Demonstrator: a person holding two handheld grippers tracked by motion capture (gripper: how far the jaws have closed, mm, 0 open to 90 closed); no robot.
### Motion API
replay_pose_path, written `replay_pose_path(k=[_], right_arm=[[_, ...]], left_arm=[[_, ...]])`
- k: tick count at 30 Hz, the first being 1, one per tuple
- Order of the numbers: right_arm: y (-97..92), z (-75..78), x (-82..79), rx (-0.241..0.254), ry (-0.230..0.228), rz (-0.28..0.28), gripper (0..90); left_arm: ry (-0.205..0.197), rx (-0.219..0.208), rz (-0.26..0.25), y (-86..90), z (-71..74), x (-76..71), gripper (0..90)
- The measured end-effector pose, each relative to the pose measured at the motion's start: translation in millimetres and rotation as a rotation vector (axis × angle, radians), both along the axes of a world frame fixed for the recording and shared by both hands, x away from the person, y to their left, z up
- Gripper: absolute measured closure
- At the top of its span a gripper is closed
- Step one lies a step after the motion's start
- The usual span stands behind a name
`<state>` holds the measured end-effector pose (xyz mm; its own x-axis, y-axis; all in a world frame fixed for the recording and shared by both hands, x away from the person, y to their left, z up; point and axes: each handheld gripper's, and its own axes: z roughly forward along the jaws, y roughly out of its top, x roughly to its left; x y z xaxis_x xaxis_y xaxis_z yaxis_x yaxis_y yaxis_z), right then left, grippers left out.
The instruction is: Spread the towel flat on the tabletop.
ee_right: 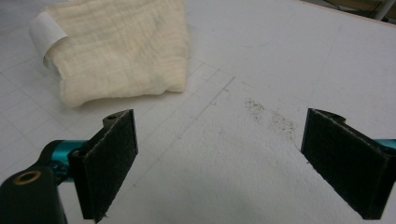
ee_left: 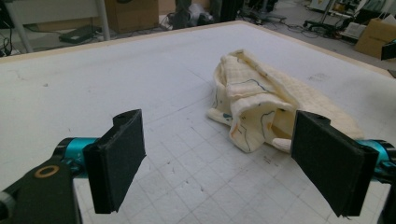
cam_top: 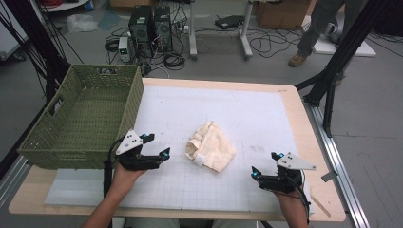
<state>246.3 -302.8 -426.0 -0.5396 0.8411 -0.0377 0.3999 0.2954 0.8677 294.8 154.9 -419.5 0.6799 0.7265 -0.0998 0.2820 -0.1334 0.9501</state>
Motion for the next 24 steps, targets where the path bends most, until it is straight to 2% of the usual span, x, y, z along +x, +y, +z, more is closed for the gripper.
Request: replay_pose_path(k=[10, 13, 16, 20, 24], right_arm=[[4.0, -1.2, 2.0, -0.003, 0.001, 0.008, 10.1], [6.9, -0.4, 2.5, 0.014, 0.002, 0.017, 10.0], [13.0, 0.8, 3.8, 0.009, -0.013, 0.037, 10.0], [25.8, 2.1, 7.4, 0.031, -0.010, 0.081, 10.0], [40.8, 1.8, 11.3, 0.002, 0.004, 0.135, 10.0]], left_arm=[[0.005, -0.010, 0.008, 2.1, -1.3, 0.6, 18.3], [0.001, 0.000, 0.007, 2.1, -1.1, 0.3, 18.3], [0.002, 0.003, 0.012, 1.5, -1.9, -0.4, 18.4], [0.006, 0.013, 0.005, -1.9, -3.8, -1.1, 18.4], [0.011, 0.021, 0.000, -2.7, -5.1, -0.7, 18.4]])
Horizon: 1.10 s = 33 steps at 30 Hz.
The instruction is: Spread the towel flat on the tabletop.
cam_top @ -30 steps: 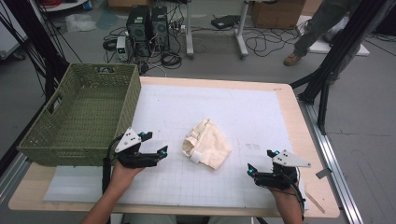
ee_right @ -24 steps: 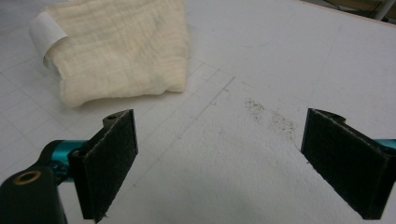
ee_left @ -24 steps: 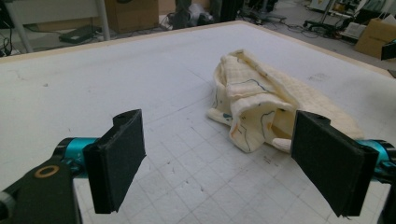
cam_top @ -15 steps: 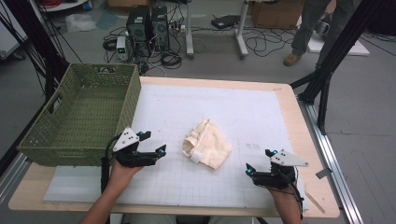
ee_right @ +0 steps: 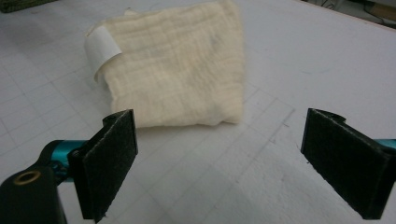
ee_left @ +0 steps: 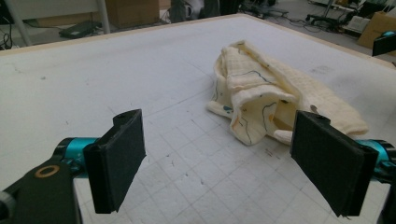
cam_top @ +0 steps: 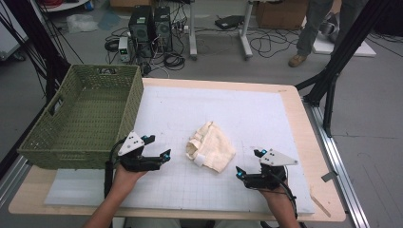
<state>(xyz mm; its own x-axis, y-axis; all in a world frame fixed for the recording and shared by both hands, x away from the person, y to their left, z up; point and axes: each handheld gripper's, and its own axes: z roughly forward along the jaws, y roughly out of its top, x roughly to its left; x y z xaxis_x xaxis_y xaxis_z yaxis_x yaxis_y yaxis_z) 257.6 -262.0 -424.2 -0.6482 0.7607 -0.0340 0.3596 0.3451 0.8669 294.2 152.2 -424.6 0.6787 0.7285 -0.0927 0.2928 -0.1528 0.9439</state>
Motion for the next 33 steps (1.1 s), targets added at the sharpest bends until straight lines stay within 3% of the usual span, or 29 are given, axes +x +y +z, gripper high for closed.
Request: replay_pose_path(k=[11, 17, 23, 27, 29, 30, 33], right_arm=[[36.1, 0.7, 15.2, -0.032, 0.022, 0.126, 10.4], [64.9, -2.0, 28.8, -0.050, 0.037, 0.200, 17.4], [92.5, -11.8, 41.4, -0.124, 0.054, 0.275, 33.8], [104.8, -22.7, 49.0, -0.214, 0.090, 0.286, 48.7], [104.9, -21.8, 51.0, -0.192, 0.105, 0.292, 64.6], [105.4, -20.7, 49.9, -0.217, 0.090, 0.278, 72.2], [103.1, -18.4, 50.3, -0.199, 0.100, 0.278, 82.3]], left_arm=[[-0.002, -0.012, 0.018, 6.1, 0.5, 2.6, 18.5], [-0.002, -0.016, 0.024, 8.0, 0.7, 3.1, 18.6], [0.000, -0.014, 0.025, 8.9, 0.8, 3.4, 18.7], [0.005, -0.016, 0.025, 8.6, 0.0, 3.7, 18.9], [0.006, -0.016, 0.025, 8.6, -0.2, 3.8, 18.9], [0.007, -0.016, 0.025, 8.5, -0.3, 3.8, 18.9], [0.007, -0.015, 0.021, 8.4, -0.1, 3.4, 19.1]])
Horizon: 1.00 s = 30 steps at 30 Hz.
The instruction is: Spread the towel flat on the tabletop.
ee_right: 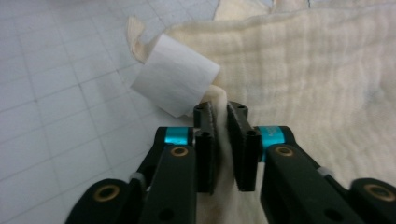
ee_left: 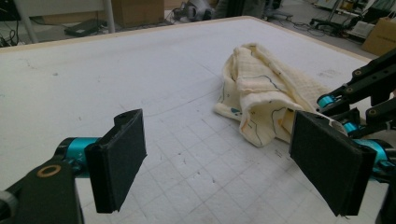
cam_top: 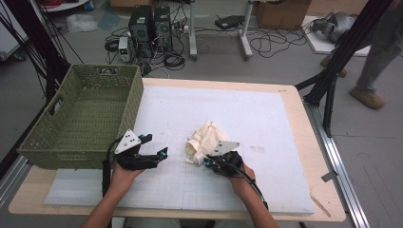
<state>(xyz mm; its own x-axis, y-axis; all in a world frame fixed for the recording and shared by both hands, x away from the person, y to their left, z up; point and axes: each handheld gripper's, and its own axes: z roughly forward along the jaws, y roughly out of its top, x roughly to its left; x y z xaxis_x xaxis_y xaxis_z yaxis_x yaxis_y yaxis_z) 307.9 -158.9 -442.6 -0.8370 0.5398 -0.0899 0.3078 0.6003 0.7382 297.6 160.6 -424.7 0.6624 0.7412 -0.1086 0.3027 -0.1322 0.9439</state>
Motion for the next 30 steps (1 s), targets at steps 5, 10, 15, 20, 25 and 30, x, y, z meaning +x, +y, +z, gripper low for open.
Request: replay_pose_path(k=[5, 10, 15, 20, 25, 30], right_arm=[[-5.2, 8.7, -4.5, 0.056, 0.007, 0.024, 84.1], [-15.6, 21.8, -7.2, 0.150, 0.006, 0.019, 84.3], [-35.4, 38.4, -9.4, 0.267, -0.003, -0.032, 84.2], [-63.3, 46.2, -6.6, 0.339, -0.012, -0.142, 84.1], [-87.4, 47.9, -2.3, 0.349, -0.040, -0.255, 84.0], [-105.7, 44.5, 3.0, 0.312, -0.045, -0.373, 82.7]], left_arm=[[0.001, 0.000, 0.002, 0.7, -0.4, 0.6, 19.1], [0.002, 0.000, 0.007, 0.9, -0.3, 0.3, 19.2], [0.005, 0.004, 0.009, 1.4, -1.0, 0.5, 19.4], [0.011, 0.005, 0.010, 0.9, -2.0, 0.8, 19.4], [0.017, 0.011, 0.003, -0.2, -3.3, 1.0, 19.5], [0.018, 0.011, 0.003, -0.8, -3.8, 0.9, 19.6]])
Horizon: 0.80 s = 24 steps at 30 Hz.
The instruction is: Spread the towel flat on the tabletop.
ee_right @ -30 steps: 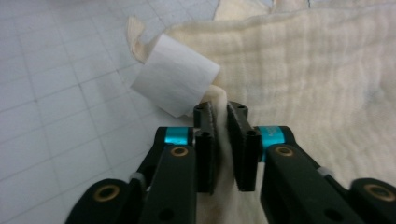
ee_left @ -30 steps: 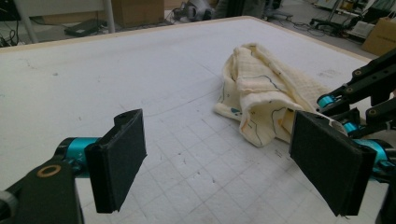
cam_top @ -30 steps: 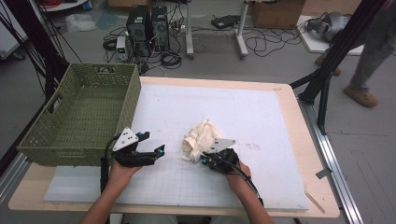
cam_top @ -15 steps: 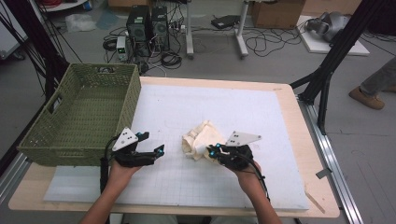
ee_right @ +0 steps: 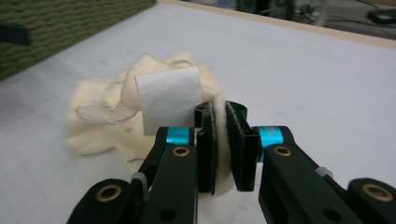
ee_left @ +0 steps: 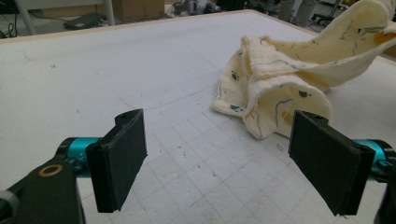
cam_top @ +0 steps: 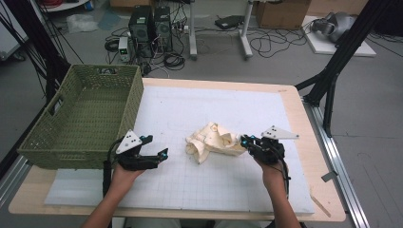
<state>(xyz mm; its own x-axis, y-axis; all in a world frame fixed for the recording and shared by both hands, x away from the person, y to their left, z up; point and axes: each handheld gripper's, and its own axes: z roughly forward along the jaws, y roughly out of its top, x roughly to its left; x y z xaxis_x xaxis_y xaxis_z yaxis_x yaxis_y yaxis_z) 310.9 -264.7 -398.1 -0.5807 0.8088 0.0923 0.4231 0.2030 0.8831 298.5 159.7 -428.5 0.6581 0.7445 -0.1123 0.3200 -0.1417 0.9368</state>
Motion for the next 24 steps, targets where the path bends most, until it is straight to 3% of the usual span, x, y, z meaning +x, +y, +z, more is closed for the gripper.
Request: replay_pose_path(k=[2, 6, 11, 15, 19, 24], right_arm=[[-7.7, -2.7, 1.9, -0.023, 0.009, -0.043, 82.6], [-24.1, -12.8, 2.4, -0.116, 0.016, -0.166, 82.9], [-49.0, -32.6, 4.6, -0.156, 0.084, -0.284, 82.4], [-56.2, -38.7, 4.4, -0.164, 0.113, -0.315, 66.3], [-50.3, -31.7, -2.7, -0.120, 0.055, -0.305, 52.9], [-21.9, -21.4, -7.4, -0.062, 0.003, -0.156, 41.9]], left_arm=[[0.001, 0.002, -0.002, 0.5, -0.2, 0.2, 19.6], [0.002, 0.002, -0.001, 0.7, -0.2, 0.3, 19.6], [0.005, 0.002, -0.002, -0.3, -1.0, 0.1, 19.6], [0.008, 0.006, -0.003, -0.9, -1.6, 0.4, 19.7], [0.007, 0.005, -0.003, -0.9, -1.8, 0.6, 19.7], [0.005, 0.005, -0.001, -0.4, -1.5, 1.0, 19.7]])
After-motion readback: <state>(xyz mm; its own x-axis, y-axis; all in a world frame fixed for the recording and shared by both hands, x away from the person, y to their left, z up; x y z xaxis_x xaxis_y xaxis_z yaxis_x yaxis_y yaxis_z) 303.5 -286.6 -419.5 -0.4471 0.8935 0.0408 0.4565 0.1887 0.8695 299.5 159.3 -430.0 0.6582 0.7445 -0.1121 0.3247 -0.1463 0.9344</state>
